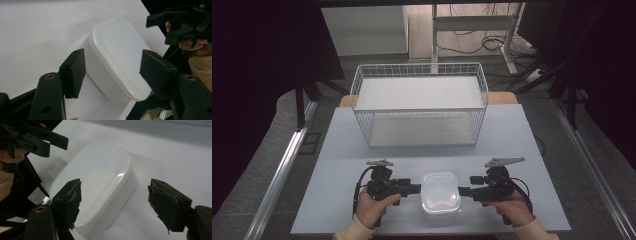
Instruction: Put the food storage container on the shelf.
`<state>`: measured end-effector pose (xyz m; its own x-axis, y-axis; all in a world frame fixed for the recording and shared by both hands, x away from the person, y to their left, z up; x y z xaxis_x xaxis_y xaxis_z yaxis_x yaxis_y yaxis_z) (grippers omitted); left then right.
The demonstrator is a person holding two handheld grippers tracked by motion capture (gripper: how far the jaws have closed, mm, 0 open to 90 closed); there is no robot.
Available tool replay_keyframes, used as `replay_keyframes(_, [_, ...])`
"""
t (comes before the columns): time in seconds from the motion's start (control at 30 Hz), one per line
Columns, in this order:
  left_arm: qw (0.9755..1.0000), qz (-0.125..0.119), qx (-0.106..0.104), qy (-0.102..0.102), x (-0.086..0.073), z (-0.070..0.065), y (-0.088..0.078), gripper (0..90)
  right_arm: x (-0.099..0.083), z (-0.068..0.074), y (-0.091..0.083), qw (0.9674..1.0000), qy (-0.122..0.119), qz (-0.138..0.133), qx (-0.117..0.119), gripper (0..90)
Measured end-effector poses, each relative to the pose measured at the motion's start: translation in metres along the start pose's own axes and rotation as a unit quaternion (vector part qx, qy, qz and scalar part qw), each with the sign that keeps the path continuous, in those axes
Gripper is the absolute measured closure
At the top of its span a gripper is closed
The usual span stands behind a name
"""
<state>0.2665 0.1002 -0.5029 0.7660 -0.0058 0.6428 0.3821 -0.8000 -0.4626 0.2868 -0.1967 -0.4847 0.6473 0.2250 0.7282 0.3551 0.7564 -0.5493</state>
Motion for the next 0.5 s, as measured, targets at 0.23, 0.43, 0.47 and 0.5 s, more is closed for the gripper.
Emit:
replay_keyframes(0.23, [0.9996, 0.006, -0.011, -0.024, -0.007, 0.0, 0.009, 39.1, -0.006, -0.001, 0.01, 0.9995, 0.029, 0.014, 0.008, 32.0])
replay_keyframes(0.43, [0.9978, 0.013, -0.038, -0.053, -0.012, 0.002, 0.016, 43.6, -0.01, -0.003, 0.016, 0.9982, 0.054, 0.024, 0.013, 38.3])
replay_keyframes(0.47, [0.9978, 0.013, -0.038, -0.053, -0.012, 0.002, 0.016, 44.5, -0.01, -0.003, 0.016, 0.9982, 0.054, 0.024, 0.013, 38.3])
replay_keyframes(0.5, [0.9976, 0.017, -0.038, -0.055, -0.013, 0.002, 0.019, 45.8, -0.011, -0.002, 0.018, 0.9979, 0.057, 0.027, 0.014, 40.2])
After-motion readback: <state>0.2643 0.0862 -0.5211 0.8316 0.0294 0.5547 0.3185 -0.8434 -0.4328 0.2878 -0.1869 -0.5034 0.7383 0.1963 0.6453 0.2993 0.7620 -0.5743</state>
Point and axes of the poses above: each handheld gripper's, and its own axes: y roughly forward along the jaws, x roughly out of its top, z roughly to its left, the point moved 3 cm from there along y, roughly forward along the jaws, and after that the axes turned 7 degrees about -z, right-handed, at the moved point
